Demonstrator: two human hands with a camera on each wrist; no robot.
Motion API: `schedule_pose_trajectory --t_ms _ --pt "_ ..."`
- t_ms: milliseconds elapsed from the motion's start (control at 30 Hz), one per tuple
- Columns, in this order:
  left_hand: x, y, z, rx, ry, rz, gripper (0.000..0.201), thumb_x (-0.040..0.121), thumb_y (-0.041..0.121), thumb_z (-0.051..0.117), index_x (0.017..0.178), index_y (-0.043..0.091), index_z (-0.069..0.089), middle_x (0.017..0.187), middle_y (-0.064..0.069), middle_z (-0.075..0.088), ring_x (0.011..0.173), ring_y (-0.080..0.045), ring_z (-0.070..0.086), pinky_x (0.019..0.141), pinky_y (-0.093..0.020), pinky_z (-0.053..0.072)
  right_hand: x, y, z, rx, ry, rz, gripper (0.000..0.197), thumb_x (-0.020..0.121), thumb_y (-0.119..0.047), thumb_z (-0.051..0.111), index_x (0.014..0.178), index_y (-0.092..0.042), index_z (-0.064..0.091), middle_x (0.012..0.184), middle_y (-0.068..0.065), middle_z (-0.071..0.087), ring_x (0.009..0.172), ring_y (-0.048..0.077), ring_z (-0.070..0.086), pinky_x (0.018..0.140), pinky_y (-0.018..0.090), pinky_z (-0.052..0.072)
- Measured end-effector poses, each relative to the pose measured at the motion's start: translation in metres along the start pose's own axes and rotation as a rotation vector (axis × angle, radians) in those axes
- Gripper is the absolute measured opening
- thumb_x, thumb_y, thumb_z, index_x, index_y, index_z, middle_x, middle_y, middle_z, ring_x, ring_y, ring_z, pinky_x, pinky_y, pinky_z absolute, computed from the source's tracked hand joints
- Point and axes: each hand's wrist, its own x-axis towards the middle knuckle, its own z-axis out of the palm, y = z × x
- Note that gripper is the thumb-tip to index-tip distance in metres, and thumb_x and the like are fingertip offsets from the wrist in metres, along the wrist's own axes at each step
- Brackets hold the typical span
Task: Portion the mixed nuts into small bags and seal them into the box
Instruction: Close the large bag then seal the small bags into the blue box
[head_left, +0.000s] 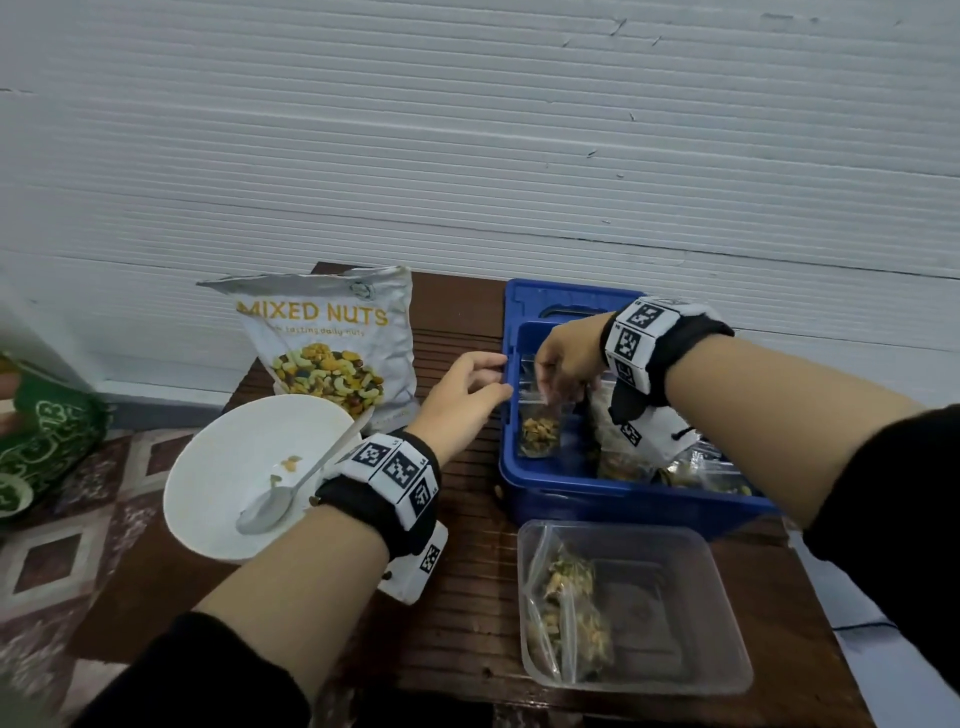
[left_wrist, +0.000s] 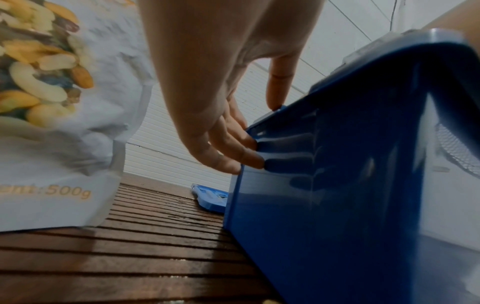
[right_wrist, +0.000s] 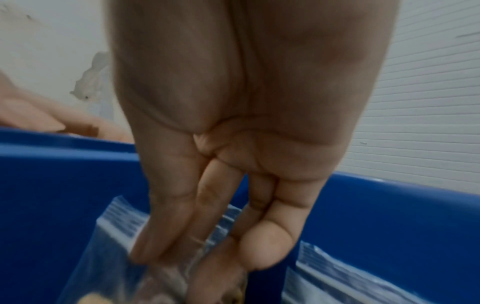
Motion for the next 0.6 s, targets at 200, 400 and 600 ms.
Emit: schedule_pose_trajectory --t_ms 200,400,600 --pt "0.0 -0.002 0.0 -0.003 -0.005 0.008 0.023 0.094 0.018 0.056 0.101 0.039 0.049 0.108 0.001 0.063 0.107 -0.017 0.06 0.099 -0.046 0.046 -0.002 -0.002 0.01 -0.163 0.185 0.067 0.015 0.09 -0.008 0.061 0.103 -0.005 0.067 0.075 0.001 0.06 0.072 0.021 0.066 0.031 0.009 0.037" --pt "-0.003 -0.003 0.001 0.034 0.012 0.002 0.021 0.094 0.024 0.057 0.11 0.036 0.05 0.105 0.002 0.065 0.108 -0.015 0.059 0.101 -0.046 0.045 -0.012 0.003 0.0 -0.115 0.244 0.041 0.011 0.086 -0.015 0.069 0.095 -0.009 0.071 0.086 0.004 0.071 0.06 0.01 0.062 0.051 0.018 0.049" --pt "-0.021 -0.008 0.007 0.087 0.101 -0.018 0.012 0.093 0.037 0.057 0.102 0.029 0.053 0.091 0.003 0.064 0.095 -0.017 0.063 0.092 -0.046 0.051 -0.061 -0.005 -0.002 0.07 0.353 -0.072 0.015 0.084 -0.027 0.072 0.092 -0.014 0.068 0.073 -0.01 0.066 0.064 0.009 0.063 0.059 0.018 0.048"
